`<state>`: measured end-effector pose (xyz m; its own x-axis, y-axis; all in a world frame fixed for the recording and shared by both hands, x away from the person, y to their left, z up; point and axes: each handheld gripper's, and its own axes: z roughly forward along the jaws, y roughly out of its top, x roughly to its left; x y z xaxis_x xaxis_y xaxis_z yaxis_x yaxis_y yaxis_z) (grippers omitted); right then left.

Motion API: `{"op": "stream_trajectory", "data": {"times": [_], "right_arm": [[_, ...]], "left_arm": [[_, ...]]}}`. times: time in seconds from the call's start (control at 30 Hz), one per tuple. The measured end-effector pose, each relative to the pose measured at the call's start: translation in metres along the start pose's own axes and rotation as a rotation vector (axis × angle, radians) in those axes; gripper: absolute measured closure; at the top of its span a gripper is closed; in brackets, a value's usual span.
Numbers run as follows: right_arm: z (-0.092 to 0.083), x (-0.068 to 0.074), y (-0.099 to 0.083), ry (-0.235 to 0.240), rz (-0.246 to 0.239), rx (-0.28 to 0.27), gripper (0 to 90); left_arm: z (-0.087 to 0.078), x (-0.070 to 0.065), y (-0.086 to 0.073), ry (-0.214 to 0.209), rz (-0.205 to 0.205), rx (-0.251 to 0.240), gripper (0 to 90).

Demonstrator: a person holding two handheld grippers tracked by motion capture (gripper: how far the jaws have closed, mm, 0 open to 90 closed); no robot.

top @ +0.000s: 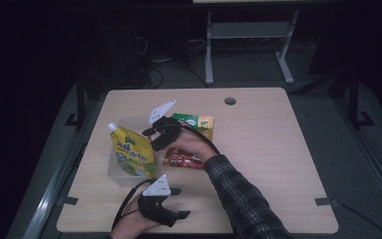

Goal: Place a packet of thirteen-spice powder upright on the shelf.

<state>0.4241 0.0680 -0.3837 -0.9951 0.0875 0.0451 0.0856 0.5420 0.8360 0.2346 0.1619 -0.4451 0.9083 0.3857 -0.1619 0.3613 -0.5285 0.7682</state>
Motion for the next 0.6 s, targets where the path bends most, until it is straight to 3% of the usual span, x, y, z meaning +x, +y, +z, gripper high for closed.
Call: {"op": "stream_trajectory", "data": {"times": [0.13, 0.23, 0.43, 0.5, 0.6], "right_arm": [[-0.02, -0.002, -0.006, -0.05, 0.02, -0.005, 39.2], [-0.037, -0.007, -0.013, -0.103, 0.033, -0.02, 44.9], [-0.055, -0.028, -0.028, -0.219, 0.132, -0.029, 74.8], [-0.056, -0.036, -0.035, -0.289, 0.172, -0.014, 83.7], [-0.054, -0.049, -0.045, -0.377, 0.244, 0.009, 90.0]], "left_arm": [[0.0, 0.0, 0.0, 0.005, 0.0, 0.005, 21.9], [0.002, -0.002, 0.0, 0.004, -0.005, 0.013, 21.9], [0.003, -0.002, -0.001, -0.001, 0.002, 0.014, 21.9], [0.003, -0.002, -0.001, -0.001, 0.0, 0.011, 21.9], [0.002, -0.002, -0.001, -0.001, -0.005, 0.01, 21.9]]}}
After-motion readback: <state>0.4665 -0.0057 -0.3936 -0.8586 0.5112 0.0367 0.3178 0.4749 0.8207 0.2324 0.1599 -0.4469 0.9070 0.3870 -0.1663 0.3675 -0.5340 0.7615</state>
